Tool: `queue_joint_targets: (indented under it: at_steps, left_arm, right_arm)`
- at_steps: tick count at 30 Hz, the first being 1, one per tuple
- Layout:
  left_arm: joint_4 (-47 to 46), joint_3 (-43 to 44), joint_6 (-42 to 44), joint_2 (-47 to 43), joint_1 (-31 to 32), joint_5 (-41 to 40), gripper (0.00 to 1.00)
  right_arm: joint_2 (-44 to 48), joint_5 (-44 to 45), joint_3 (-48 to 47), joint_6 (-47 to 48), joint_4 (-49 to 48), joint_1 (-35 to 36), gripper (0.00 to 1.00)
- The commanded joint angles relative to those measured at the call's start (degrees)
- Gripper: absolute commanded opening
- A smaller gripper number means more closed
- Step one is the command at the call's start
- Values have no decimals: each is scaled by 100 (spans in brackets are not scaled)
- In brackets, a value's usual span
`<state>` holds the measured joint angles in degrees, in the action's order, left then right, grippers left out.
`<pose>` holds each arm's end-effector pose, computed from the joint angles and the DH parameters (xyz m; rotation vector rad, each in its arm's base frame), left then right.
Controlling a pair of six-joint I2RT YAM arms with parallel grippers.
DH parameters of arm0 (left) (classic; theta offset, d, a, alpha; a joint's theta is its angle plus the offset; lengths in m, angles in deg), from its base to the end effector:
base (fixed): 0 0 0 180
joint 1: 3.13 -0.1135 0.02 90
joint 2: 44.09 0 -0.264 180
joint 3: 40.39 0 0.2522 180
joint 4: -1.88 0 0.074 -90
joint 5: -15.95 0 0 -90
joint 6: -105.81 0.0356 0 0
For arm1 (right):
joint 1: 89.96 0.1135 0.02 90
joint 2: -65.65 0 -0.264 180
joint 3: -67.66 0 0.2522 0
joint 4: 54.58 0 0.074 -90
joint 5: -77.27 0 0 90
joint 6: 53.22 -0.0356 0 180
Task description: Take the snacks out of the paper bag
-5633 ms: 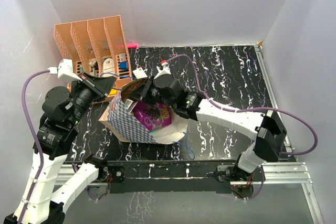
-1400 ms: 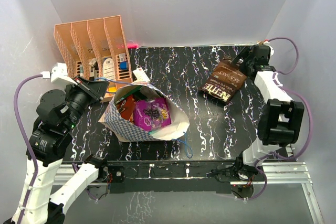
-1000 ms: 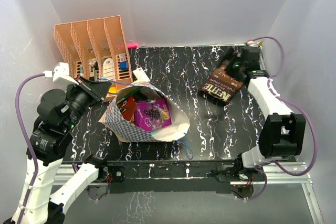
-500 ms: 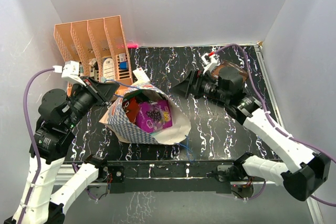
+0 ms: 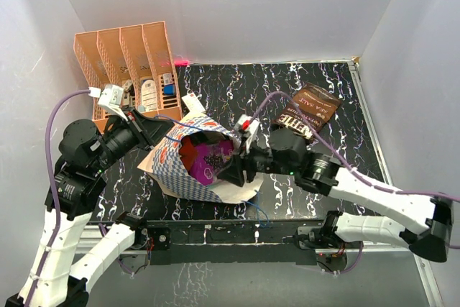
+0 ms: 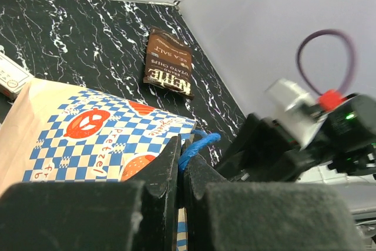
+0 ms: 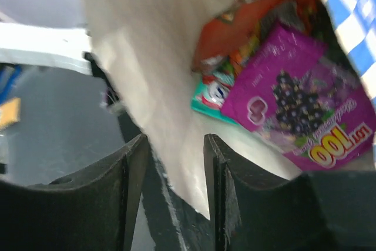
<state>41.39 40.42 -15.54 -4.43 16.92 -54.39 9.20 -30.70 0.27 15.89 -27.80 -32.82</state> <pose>0.1031 -0.0504 0.4510 0.1265 1.6220 -0.9648 0.1131 0.1954 0.3519 -0.8528 1.8339 1.2021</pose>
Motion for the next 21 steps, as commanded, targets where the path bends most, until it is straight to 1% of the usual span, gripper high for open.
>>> queue_joint_targets:
  at_steps: [1,3,9,13,16,19,21]
  left_arm:
    - [-95,29,-291,-40,-13,97,0]
    - [34,96,-358,5,-16,38,0]
    - [246,180,-478,119,-3,79,0]
    - [393,261,-456,214,-8,225,0]
    - [386,186,-542,173,-3,271,0]
    - [393,136,-664,106,-5,227,0]
    - [406,138,-697,76,-10,196,0]
  right_arm:
    - [-495,1233,229,417,-218,407,44]
    - [-764,1789,151,476,-258,645,38]
    - [-1334,2853,499,419,-1523,1591,40]
    - [-1893,2892,477,73,-2266,1936,42]
    - [-2207,3209,362,28,-2616,2261,43]
    - [-2287,3345,510,-184,-3085,2375,44]
    - [-2227,3744,696,-373,-3306,2367,46]
